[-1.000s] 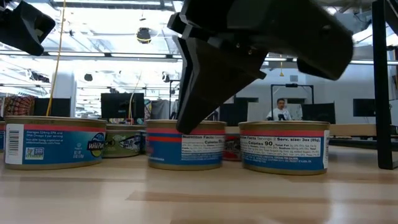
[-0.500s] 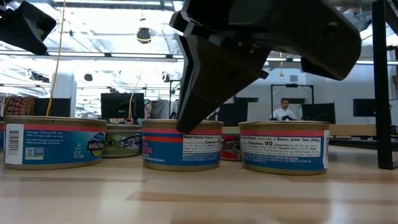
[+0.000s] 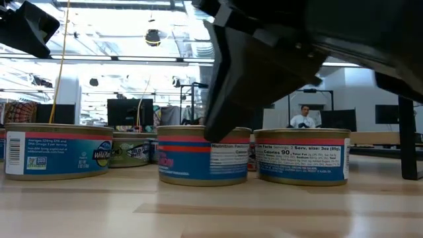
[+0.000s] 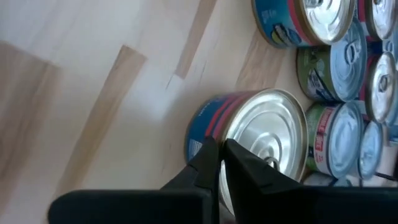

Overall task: Stack canned seafood by type on shelf
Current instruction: Put the blue tuna can on the shelf

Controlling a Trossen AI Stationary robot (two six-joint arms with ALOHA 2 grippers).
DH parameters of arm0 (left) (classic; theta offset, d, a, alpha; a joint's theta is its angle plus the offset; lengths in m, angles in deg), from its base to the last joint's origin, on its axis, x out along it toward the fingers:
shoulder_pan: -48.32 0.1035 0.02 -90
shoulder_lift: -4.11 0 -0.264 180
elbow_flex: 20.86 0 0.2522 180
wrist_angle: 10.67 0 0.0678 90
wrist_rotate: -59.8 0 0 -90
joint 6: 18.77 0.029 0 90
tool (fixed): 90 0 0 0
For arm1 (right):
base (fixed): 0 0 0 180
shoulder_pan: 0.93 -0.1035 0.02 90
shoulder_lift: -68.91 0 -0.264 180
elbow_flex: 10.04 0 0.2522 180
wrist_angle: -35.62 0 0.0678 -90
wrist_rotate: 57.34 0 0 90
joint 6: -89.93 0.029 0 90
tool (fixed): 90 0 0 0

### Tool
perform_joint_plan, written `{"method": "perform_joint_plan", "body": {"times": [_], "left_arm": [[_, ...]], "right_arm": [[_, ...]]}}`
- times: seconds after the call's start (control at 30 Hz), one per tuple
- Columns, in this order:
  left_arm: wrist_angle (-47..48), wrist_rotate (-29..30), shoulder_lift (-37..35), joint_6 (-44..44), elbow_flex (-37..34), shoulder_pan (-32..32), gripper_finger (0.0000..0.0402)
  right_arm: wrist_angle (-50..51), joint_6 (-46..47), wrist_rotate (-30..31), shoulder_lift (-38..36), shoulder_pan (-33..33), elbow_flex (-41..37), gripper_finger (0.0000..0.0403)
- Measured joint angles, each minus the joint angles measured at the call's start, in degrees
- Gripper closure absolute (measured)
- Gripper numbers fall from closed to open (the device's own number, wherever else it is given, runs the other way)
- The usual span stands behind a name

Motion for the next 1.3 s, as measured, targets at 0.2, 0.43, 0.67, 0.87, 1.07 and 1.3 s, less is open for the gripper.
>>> {"method": "perform_joint_plan", "body": {"times": [0.2, 0.43, 0.67, 0.87, 1.07, 1.3], "left_arm": [[0.00, 0.02, 0.00, 0.00, 0.00, 0.01, 0.0123], [0.01, 0.20, 0.00, 0.47, 0.00, -0.01, 0.0123], [0.01, 0.39, 0.00, 0.57, 0.00, -0.01, 0.0123], [0.02, 0.37, 0.00, 0.57, 0.00, 0.00, 0.0123], [0.09, 0.35, 0.01, 0.31, 0.00, -0.01, 0.0123], [0.09, 0.81, 0.00, 0.26, 0.00, -0.01, 0.0123]], "right_arm": [[3.79, 2.63, 4.53, 0.02, -0.25, -0.04, 0.0365], [3.62, 2.06, 5.31, 0.02, 1.22, -0.04, 0.0391], [2.20, -4.48, 5.64, 0.02, 5.22, -0.02, 0.0381], [-1.04, -9.51, 5.56, 0.00, 9.73, 0.07, 0.0390], [-2.78, -9.33, 6.06, 0.00, 10.65, 0.07, 0.0391], [-2.30, -8.04, 2.47, -0.09, 7.56, 0.09, 0.0391]]}}
